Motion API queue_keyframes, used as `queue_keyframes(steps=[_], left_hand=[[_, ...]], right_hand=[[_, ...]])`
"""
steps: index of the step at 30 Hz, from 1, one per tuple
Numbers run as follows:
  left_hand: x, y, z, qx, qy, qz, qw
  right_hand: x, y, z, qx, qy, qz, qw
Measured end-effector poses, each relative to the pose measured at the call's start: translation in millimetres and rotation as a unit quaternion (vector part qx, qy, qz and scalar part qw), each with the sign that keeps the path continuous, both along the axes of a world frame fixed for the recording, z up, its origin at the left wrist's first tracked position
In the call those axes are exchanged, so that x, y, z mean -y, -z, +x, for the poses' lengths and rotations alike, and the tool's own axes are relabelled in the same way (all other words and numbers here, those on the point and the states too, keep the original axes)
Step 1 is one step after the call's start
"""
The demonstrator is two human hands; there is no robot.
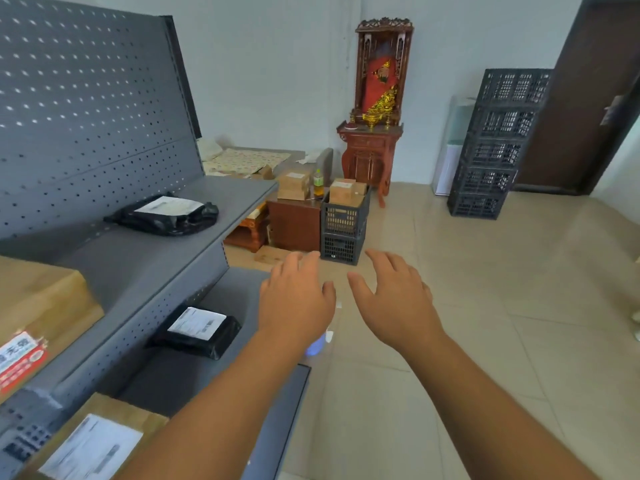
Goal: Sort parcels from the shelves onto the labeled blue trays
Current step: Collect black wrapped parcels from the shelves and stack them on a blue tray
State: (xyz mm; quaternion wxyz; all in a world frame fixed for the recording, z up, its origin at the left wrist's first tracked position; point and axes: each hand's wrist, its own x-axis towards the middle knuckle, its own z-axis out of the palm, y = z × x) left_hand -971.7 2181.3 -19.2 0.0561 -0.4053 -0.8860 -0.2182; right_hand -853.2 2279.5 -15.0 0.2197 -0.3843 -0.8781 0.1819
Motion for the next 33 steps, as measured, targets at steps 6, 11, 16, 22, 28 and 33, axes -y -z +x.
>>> queue_keyframes(steps=[6, 11, 16, 22, 28, 33], left_hand=[[-72, -3, -64, -0.005, 0.014, 0.004, 1.0], [-121, 4, -112, -0.011, -0.017, -0.002, 1.0], [-155, 6, -162, -0.013, -0.113, -0.016, 0.993], [-160, -8, -206, -0.002, -0.245, -0.015, 0.969], [-110, -13, -236, -0.014, -0.375, 0.01, 0.927], [-63, -20, -269, -0.019, -0.449, 0.035, 0.892]], right_hand=[[-69, 4, -64, -0.006, 0.012, -0.008, 1.0], [-129, 9, -125, -0.02, -0.032, -0.017, 0.999], [-178, 8, -192, -0.049, -0.135, -0.036, 0.989], [-207, -6, -269, -0.055, -0.289, -0.046, 0.955], [-165, -7, -343, -0.043, -0.416, -0.056, 0.907], [-116, -10, -395, -0.031, -0.469, -0.072, 0.88]])
